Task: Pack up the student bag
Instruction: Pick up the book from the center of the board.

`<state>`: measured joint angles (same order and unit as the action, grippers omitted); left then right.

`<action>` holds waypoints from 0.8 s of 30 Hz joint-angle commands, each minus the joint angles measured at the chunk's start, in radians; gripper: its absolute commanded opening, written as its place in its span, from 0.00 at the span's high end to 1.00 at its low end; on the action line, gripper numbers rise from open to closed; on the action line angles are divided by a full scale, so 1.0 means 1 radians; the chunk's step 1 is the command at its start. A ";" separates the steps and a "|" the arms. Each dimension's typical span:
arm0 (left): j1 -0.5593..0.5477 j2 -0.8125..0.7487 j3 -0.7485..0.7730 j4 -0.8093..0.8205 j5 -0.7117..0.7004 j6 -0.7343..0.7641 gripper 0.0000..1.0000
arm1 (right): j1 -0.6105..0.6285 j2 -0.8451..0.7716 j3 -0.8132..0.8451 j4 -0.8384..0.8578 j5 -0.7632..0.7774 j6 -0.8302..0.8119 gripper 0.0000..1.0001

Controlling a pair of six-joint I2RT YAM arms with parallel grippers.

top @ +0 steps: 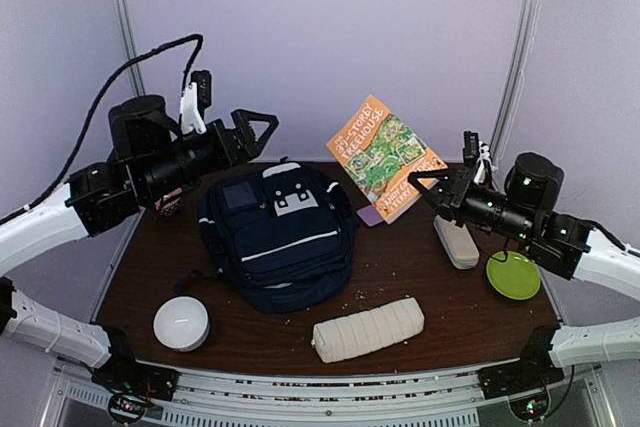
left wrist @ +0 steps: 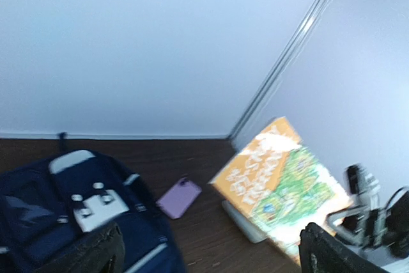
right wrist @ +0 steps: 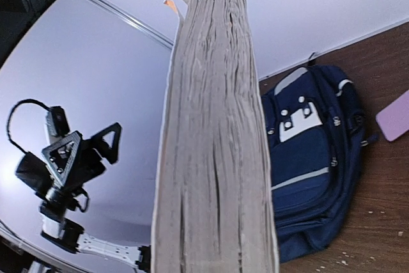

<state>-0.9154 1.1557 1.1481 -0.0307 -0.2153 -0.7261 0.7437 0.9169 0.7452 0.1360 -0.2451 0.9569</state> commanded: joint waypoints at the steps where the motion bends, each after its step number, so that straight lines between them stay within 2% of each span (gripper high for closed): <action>1: 0.005 0.093 0.140 -0.664 -0.137 0.463 0.03 | -0.006 -0.115 -0.032 -0.269 0.181 -0.214 1.00; 3: -0.002 0.176 0.197 -0.815 -0.140 0.519 0.07 | -0.005 -0.156 -0.059 -0.305 0.208 -0.230 1.00; 5: -0.039 0.238 0.216 -0.874 -0.166 0.583 0.13 | -0.006 -0.174 -0.079 -0.326 0.222 -0.233 1.00; 7: -0.088 0.286 0.216 -0.876 -0.185 0.640 0.13 | -0.007 -0.189 -0.095 -0.331 0.224 -0.230 1.00; 12: -0.096 0.419 0.235 -0.832 -0.003 0.665 0.18 | -0.007 -0.202 -0.111 -0.333 0.225 -0.215 1.00; 19: -0.096 0.569 0.262 -0.747 0.146 0.702 0.21 | -0.007 -0.222 -0.120 -0.341 0.225 -0.200 1.00; 22: -0.096 0.631 0.306 -0.745 0.157 0.721 0.31 | -0.007 -0.227 -0.123 -0.345 0.227 -0.200 1.00; 24: -0.096 0.658 0.321 -0.744 0.158 0.725 0.34 | -0.007 -0.230 -0.124 -0.347 0.232 -0.198 1.00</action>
<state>-1.0145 1.7718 1.4086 -0.8192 -0.1101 -0.0418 0.7395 0.7162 0.6144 -0.2813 -0.0463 0.7628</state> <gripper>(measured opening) 0.690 0.190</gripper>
